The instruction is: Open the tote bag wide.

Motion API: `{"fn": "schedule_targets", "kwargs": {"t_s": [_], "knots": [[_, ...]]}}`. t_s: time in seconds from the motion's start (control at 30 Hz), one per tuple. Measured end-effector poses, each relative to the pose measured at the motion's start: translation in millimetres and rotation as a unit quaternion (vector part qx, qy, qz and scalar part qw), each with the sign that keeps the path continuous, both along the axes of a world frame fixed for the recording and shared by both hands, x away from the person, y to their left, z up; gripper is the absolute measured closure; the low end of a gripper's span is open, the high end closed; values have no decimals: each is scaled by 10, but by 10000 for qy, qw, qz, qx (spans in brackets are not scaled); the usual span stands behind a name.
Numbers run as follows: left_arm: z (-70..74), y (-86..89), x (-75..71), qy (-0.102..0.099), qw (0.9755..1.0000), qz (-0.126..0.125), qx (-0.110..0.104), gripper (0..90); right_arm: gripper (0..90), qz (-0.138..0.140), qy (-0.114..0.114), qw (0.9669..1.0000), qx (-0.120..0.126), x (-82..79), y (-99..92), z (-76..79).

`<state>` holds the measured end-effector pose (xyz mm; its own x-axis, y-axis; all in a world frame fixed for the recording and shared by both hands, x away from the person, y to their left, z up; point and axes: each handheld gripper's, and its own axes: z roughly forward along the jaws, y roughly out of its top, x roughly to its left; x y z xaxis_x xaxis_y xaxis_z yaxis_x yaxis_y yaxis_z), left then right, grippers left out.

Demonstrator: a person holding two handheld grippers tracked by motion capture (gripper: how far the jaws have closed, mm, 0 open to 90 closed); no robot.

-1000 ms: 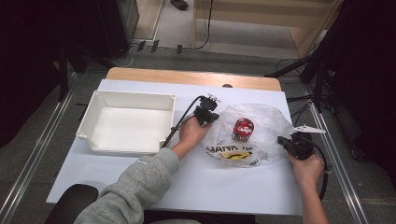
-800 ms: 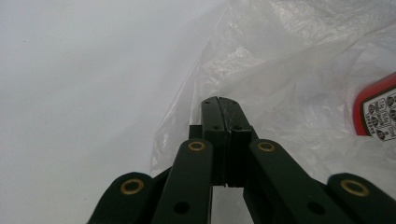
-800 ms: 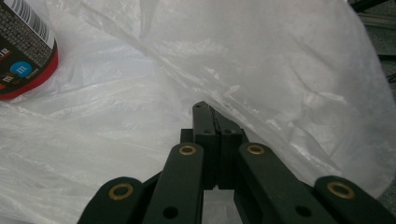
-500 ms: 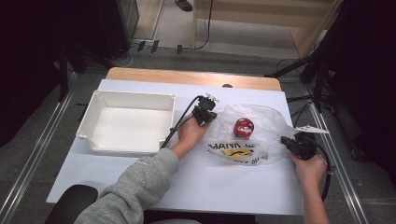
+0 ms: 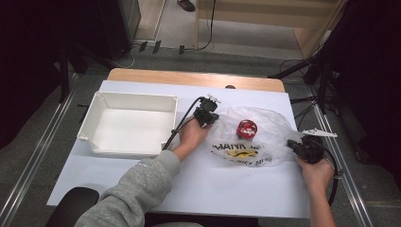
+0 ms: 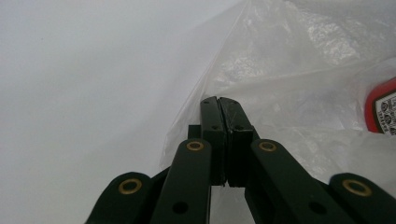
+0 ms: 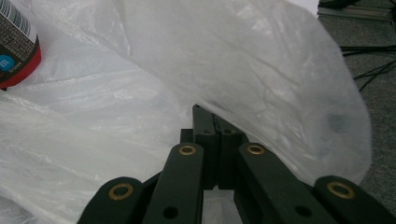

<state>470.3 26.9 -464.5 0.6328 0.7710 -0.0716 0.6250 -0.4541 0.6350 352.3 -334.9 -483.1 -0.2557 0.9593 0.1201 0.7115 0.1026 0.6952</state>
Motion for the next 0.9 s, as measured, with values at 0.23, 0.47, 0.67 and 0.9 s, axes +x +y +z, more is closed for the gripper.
{"fn": "schedule_targets", "kwargs": {"t_s": [0.23, 0.47, 0.67, 0.9], "knots": [[3, -4, -6, 69, 9999, -49, -67, 870, 900, 52, 55, 10000, 3, 15, 75, 16], [45, 7, -10, 143, 9995, -118, -257, 872, 900, 125, 49, 9999, -48, 22, 128, 48], [160, -3, -59, 35, 9981, -299, -539, 871, 900, 166, 3, 9998, 86, 8, 143, 95], [319, 37, -105, -100, 9958, -492, -763, 871, 900, 313, -77, 9995, 70, -4, 238, 165]]}}
